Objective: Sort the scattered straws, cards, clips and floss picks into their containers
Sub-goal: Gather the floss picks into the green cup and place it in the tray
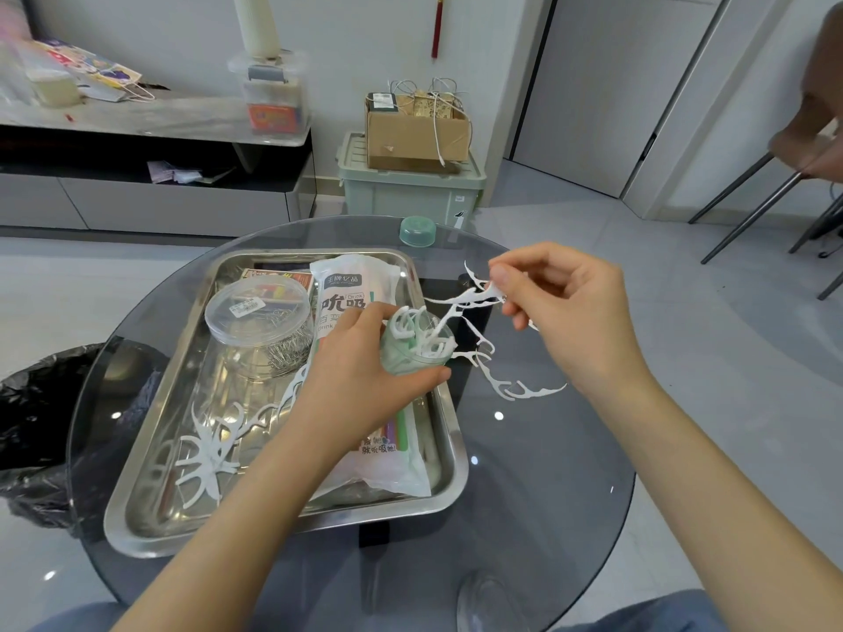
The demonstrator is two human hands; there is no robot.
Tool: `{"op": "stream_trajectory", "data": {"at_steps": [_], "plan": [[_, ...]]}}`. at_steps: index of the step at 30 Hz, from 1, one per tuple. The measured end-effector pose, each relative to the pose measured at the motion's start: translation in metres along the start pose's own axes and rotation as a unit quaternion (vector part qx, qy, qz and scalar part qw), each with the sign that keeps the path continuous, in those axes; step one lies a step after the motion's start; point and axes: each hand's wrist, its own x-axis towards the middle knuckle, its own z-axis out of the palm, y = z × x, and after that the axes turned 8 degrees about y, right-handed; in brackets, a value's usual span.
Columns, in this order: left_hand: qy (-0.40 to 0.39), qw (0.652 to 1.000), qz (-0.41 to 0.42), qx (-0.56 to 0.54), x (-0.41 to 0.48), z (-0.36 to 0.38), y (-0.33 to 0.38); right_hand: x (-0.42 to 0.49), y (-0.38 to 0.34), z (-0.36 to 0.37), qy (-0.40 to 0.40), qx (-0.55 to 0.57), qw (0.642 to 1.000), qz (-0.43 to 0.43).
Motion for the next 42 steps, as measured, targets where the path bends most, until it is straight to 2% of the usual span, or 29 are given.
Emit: {"op": "stream_trajectory", "data": {"at_steps": [5,8,14,18,22,25,31,37,42], "plan": [[-0.003,1.000,-0.005,0.012,-0.001,0.000,0.003,-0.005,0.004,0.004,-0.051,-0.070,0.996,-0.022],[-0.014,1.000,-0.002,0.016,-0.002,0.000,0.004,-0.007,0.004,0.008,-0.083,-0.052,0.995,-0.005],[-0.017,1.000,-0.004,0.020,-0.002,-0.001,0.004,-0.006,0.005,0.007,-0.014,-0.089,0.995,-0.034],[-0.014,1.000,-0.011,0.019,-0.002,-0.001,0.004,-0.006,0.005,0.004,0.025,-0.067,0.996,-0.049],[-0.010,1.000,-0.011,0.027,-0.001,0.001,0.003,-0.008,0.002,0.006,-0.012,-0.103,0.988,-0.118],[-0.015,0.999,-0.014,0.029,-0.002,0.001,0.003,-0.013,0.004,0.011,-0.049,-0.165,0.967,-0.186],[-0.017,0.999,-0.019,0.034,-0.002,0.002,0.001,-0.005,0.008,0.003,0.043,-0.161,0.974,-0.151],[-0.021,0.999,-0.023,0.037,-0.001,0.002,0.000,-0.007,0.005,0.004,0.052,-0.156,0.969,-0.183],[-0.030,0.998,-0.025,0.051,-0.002,0.003,0.000,-0.011,0.004,0.009,0.027,-0.162,0.957,-0.239]]}}
